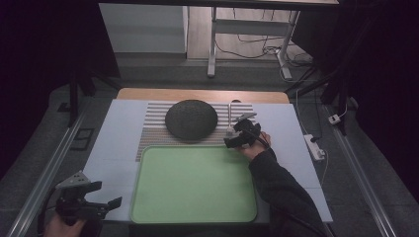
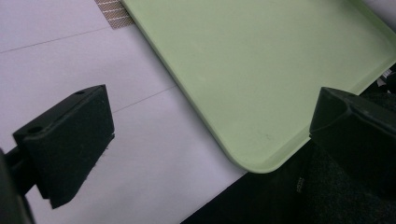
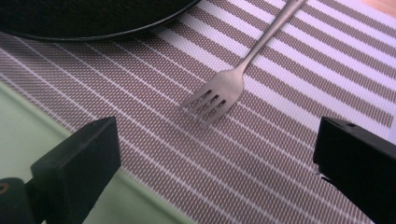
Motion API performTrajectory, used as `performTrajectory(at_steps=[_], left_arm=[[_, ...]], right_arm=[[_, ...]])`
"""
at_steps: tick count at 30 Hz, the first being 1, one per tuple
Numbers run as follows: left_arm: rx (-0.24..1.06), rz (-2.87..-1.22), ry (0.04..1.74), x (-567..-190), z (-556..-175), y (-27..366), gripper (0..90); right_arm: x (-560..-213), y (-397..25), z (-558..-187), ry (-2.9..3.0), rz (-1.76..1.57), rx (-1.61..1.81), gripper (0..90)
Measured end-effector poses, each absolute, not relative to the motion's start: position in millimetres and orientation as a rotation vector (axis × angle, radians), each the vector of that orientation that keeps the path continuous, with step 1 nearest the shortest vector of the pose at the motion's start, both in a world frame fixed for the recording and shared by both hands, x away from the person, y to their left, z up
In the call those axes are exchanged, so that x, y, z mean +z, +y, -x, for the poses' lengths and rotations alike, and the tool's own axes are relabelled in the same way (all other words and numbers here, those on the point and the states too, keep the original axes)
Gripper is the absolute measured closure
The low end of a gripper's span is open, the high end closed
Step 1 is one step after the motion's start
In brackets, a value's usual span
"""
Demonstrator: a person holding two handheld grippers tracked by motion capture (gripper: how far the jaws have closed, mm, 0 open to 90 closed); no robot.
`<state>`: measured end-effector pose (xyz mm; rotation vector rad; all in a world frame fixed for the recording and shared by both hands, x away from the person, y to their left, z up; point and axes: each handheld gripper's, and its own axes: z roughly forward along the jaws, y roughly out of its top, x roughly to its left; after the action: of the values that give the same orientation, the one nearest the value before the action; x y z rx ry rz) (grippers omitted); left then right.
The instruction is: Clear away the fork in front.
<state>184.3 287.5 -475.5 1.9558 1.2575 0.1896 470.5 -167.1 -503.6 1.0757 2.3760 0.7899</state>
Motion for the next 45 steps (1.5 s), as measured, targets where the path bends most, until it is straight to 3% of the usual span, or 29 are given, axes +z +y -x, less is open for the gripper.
performTrajectory(at_steps=[6, 12, 13, 14, 19, 32, 37, 38, 45], left_arm=[[0.189, -1.957, 1.258, -475, -184, 287, 0.2], [0.189, -1.957, 1.257, -475, -184, 287, 0.3], [0.189, -1.957, 1.257, -475, -184, 287, 0.3], [0.188, -1.955, 1.256, -476, -184, 288, 0.3], [0.189, -1.957, 1.257, -476, -184, 287, 0.3], [0.188, -1.958, 1.257, -476, -184, 287, 0.4], [0.188, -1.957, 1.256, -475, -184, 287, 0.4], [0.189, -1.957, 1.255, -475, -184, 287, 0.4], [0.19, -1.958, 1.257, -475, -184, 287, 0.4]], right_arm=[[-509, -157, -478, 2.391, -0.979, 0.712, 16.5], [-512, -150, -483, 2.397, -0.934, 0.677, 36.5], [-512, -150, -483, 2.397, -0.934, 0.677, 36.5], [-512, -148, -484, 2.413, -0.925, 0.672, 43.6], [-513, -143, -485, 2.412, -0.866, 0.639, 56.0], [-512, -139, -483, 2.408, -0.846, 0.599, 70.1], [-510, -140, -478, 2.376, -0.824, 0.553, 80.2], [-510, -142, -476, 2.357, -0.814, 0.521, 88.0], [-505, -152, -478, 2.36, -0.878, 0.584, 89.0]])
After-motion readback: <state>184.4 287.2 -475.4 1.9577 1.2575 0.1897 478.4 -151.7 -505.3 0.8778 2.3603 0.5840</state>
